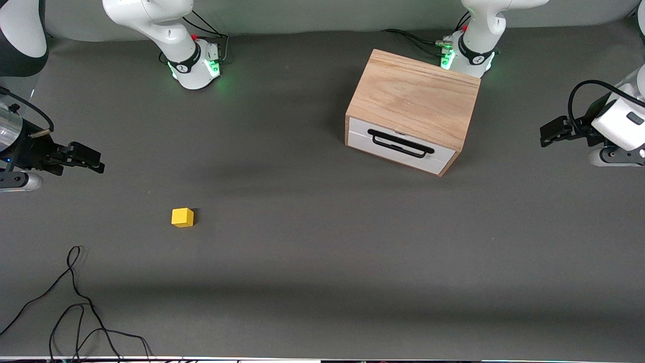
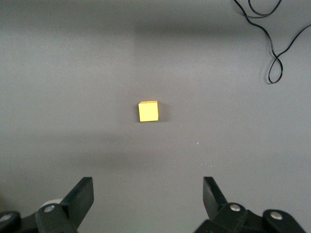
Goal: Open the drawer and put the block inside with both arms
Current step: 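Lower the left gripper to the drawer handle while the right gripper approaches the cube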
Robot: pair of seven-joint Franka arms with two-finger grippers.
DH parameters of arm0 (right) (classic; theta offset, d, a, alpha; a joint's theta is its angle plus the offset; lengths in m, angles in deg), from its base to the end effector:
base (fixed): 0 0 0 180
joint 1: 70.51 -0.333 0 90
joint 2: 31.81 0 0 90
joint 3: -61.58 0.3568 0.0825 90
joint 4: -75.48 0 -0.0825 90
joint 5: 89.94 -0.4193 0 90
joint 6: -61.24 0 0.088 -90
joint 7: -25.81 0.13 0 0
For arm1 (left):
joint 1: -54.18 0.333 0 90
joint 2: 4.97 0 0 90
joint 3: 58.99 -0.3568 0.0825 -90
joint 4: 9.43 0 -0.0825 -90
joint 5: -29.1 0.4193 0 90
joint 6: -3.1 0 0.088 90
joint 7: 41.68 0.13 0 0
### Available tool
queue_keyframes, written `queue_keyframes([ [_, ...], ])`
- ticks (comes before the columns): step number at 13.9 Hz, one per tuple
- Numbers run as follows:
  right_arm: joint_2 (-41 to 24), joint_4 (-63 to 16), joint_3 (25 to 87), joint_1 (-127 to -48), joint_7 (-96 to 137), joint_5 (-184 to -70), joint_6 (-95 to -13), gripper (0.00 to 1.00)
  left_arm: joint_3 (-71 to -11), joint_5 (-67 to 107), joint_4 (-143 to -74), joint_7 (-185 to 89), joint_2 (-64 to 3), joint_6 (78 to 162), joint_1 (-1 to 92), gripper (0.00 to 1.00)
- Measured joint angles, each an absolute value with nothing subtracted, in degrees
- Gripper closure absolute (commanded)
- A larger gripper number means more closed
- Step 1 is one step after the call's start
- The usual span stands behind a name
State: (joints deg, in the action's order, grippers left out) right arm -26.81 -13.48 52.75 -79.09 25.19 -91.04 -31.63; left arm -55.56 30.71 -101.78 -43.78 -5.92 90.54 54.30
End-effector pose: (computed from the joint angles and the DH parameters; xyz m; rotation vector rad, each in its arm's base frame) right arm 0.6225 0.0037 0.6036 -3.1355 -0.0091 0.0281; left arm 0.5853 -0.0298 0.6084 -3.1056 0.0331 0.1567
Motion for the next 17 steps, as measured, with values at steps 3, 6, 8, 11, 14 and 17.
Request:
queue_keyframes([
  [3,-26.71,-13.48,52.75,-79.1,25.17,-91.04,-31.63,0.0,-55.57,30.71,-101.85,-43.78,-5.93,90.54,54.3,0.0],
  [6,-26.64,-13.48,52.78,-79.1,25.17,-91.04,-31.63,0.0,-55.57,30.71,-101.88,-43.78,-5.98,90.54,54.3,0.0],
  [8,-26.4,-13.48,52.78,-79.1,25.16,-91.04,-31.65,0.0,-55.57,30.71,-101.89,-43.82,-6.13,90.54,54.3,0.0],
  [11,-26.08,-13.48,52.78,-79.1,25.15,-91.04,-31.68,0.0,-55.47,30.43,-101.89,-48.92,-6.82,90.65,53.77,0.0],
  [14,-25.94,-13.48,52.78,-79.11,25.15,-91.04,-31.68,0.0,-55.14,30.05,-101.89,-63.58,-7.83,91.82,48.33,0.0],
  [17,-25.61,-13.49,52.79,-79.11,25.15,-91.04,-31.68,0.0,-54.83,30.03,-101.87,-86.06,-9.43,94.41,40.55,0.0],
])
